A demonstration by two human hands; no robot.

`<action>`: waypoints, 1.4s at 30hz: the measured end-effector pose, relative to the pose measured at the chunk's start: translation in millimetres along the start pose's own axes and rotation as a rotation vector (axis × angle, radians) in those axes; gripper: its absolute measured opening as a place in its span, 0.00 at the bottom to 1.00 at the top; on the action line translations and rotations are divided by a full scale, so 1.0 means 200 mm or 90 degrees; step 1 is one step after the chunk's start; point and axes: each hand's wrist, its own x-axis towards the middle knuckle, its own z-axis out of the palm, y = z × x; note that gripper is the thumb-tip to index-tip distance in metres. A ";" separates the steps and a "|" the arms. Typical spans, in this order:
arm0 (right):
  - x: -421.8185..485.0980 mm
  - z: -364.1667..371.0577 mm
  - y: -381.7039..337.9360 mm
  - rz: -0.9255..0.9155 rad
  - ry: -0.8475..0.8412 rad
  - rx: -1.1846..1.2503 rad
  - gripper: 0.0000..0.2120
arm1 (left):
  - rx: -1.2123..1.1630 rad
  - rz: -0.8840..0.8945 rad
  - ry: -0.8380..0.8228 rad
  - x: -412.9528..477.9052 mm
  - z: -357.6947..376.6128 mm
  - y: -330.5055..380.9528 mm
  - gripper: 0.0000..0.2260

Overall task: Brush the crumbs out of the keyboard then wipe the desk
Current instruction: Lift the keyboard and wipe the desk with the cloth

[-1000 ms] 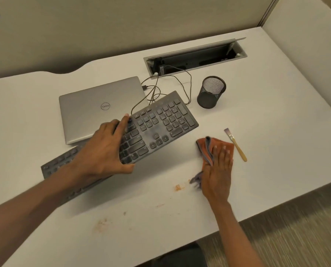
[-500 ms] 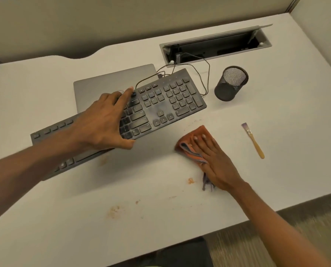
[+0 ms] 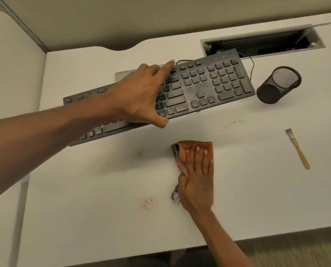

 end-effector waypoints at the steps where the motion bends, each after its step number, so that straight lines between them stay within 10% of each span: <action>1: 0.04 0.01 -0.03 0.016 0.006 -0.001 0.37 | 0.003 0.000 0.000 0.00 -0.01 -0.01 0.64; 8: 0.40 0.02 -0.09 0.060 0.030 -0.032 0.35 | 0.018 0.003 0.003 -0.03 -0.04 -0.10 0.66; 30: 0.37 0.19 -0.56 -0.916 -0.447 -0.045 0.30 | -0.012 -0.010 0.002 -0.13 0.02 -0.14 0.64; 42: 0.09 -0.03 -0.08 -0.907 -0.481 -0.041 0.28 | -0.025 -0.018 0.002 -0.12 0.05 -0.06 0.64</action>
